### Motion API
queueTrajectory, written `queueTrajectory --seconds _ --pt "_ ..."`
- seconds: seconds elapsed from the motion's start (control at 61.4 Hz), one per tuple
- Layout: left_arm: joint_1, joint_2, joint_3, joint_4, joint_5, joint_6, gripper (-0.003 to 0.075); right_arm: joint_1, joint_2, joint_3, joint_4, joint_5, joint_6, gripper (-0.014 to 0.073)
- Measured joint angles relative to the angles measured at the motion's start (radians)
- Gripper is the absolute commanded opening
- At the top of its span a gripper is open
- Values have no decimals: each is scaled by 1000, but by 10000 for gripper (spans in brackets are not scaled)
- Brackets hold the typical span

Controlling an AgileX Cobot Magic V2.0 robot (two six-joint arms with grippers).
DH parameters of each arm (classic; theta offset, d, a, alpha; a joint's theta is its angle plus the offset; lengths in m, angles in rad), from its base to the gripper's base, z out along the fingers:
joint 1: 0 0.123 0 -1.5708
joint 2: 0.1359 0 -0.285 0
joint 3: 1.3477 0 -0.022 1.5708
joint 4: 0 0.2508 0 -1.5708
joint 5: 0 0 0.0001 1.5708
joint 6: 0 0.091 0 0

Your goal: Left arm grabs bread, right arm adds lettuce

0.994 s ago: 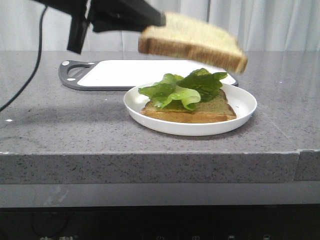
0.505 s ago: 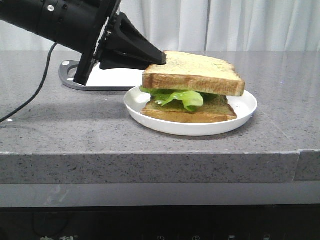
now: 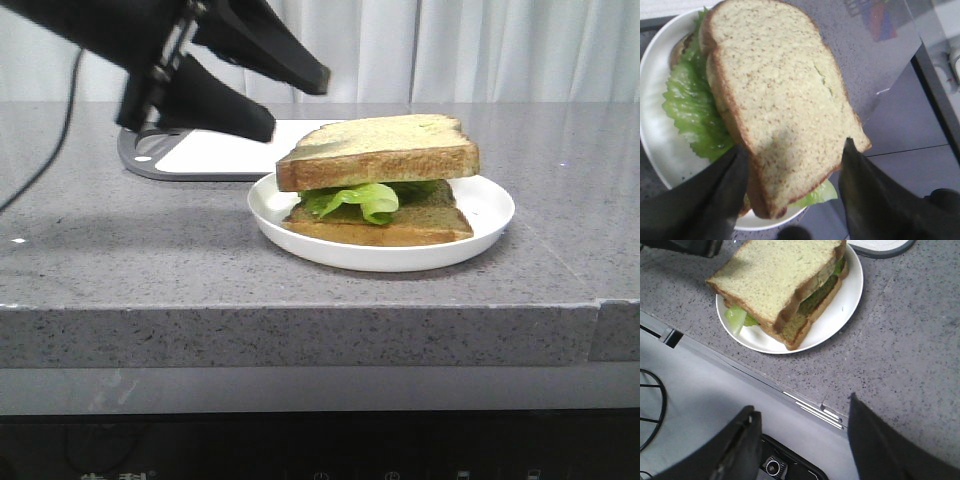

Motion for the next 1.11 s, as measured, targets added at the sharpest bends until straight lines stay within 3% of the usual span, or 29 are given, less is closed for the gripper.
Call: queueTrajectory --seconds 0.114,0.375,0.521,0.75,1.108 --pt "0 -117 0 222 -38 -121 408 0 -23 0 -58 11 58 416" --pt "0 -387 0 824 -34 -554 408 0 -82 0 -267 35 291 416" --pt "0 -539 20 1068 -15 -764 408 0 -124 0 -334 54 379 416" --pt "0 -809 174 1210 -23 -862 408 0 -218 0 -353 71 405 416" --pt "0 -1147 428 1235 -75 -893 400 0 -377 22 -359 103 408 416"
